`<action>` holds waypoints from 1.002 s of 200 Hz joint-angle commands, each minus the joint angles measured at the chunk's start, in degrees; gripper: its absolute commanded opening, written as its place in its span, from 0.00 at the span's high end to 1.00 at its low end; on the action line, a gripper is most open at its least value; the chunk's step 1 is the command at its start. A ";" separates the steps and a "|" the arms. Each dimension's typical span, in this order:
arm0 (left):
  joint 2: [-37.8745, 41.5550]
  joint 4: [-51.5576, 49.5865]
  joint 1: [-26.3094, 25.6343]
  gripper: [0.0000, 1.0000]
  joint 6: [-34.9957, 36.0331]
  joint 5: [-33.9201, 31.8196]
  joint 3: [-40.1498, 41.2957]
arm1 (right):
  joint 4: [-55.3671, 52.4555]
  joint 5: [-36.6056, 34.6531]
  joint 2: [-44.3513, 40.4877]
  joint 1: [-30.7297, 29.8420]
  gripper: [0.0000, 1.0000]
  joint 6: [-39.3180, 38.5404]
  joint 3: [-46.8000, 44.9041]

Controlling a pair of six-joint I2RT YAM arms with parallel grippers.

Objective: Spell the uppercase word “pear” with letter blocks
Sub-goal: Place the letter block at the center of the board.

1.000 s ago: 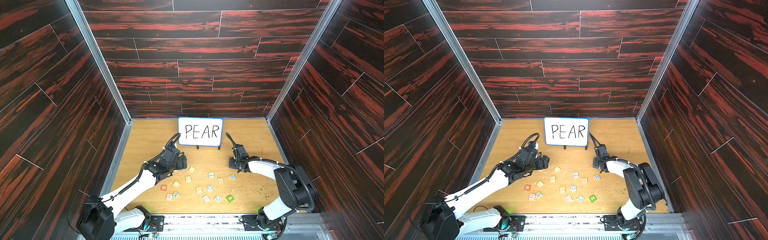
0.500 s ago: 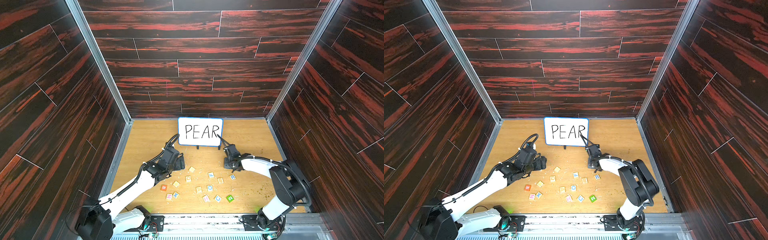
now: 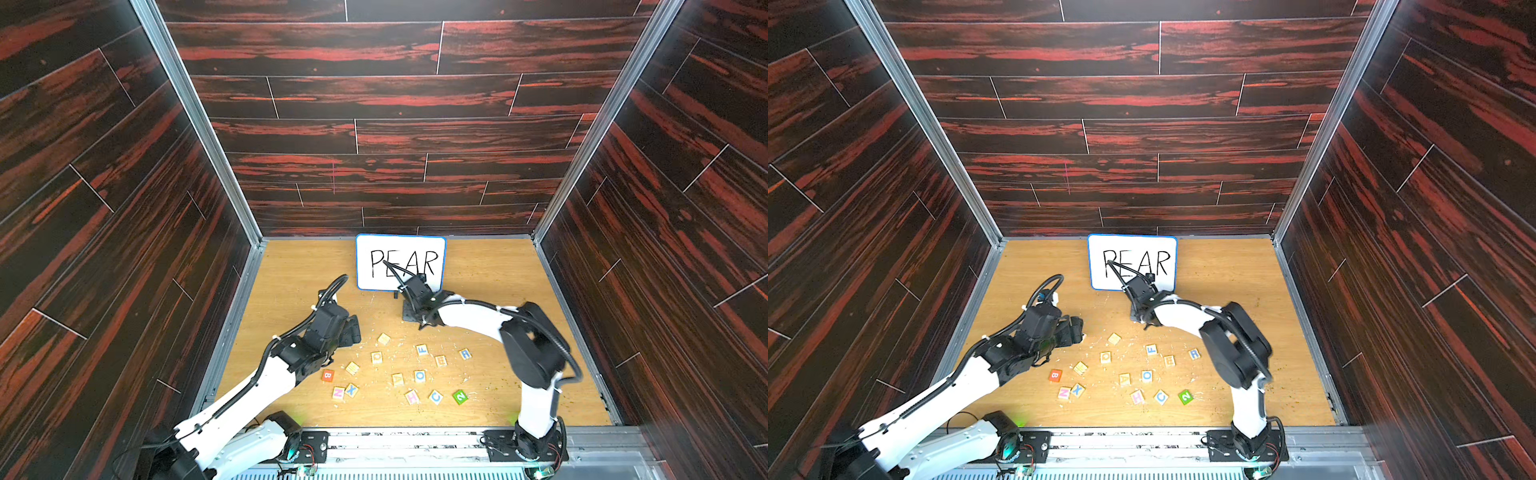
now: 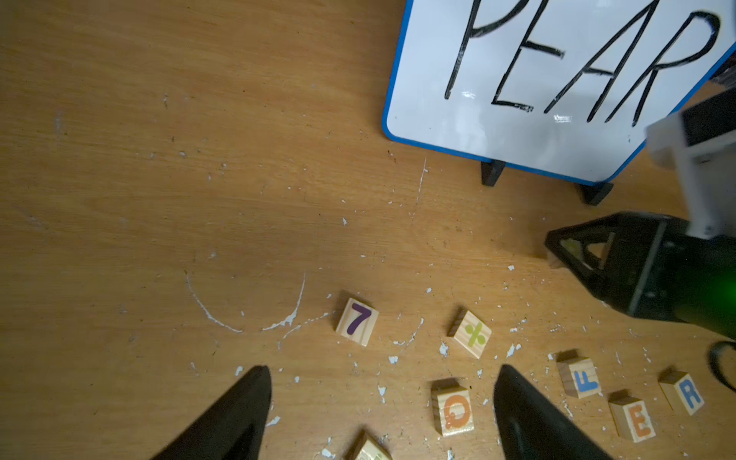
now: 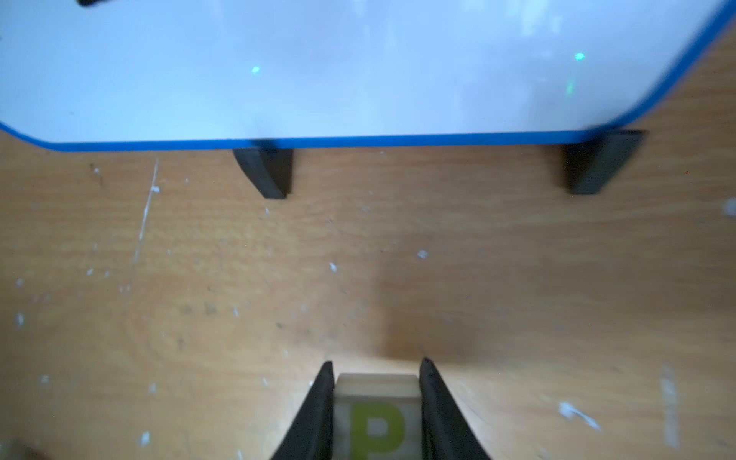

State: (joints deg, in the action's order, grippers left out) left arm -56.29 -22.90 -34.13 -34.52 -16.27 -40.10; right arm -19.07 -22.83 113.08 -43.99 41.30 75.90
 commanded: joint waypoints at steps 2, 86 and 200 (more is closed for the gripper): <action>2.94 -2.14 0.04 0.09 -0.76 -2.33 1.35 | -1.62 -0.01 4.15 -1.29 0.77 3.42 3.89; 11.04 -6.35 0.10 0.08 -1.51 -4.64 3.69 | -4.72 0.51 12.34 -3.52 0.77 6.16 12.66; 14.89 -8.73 0.10 0.06 -1.77 -5.42 4.51 | -6.79 0.59 15.33 -4.70 0.65 8.51 15.60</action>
State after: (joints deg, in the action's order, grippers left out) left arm -42.24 -29.89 -34.13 -35.66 -20.38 -36.42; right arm -24.03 -22.06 125.40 -48.27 47.88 90.50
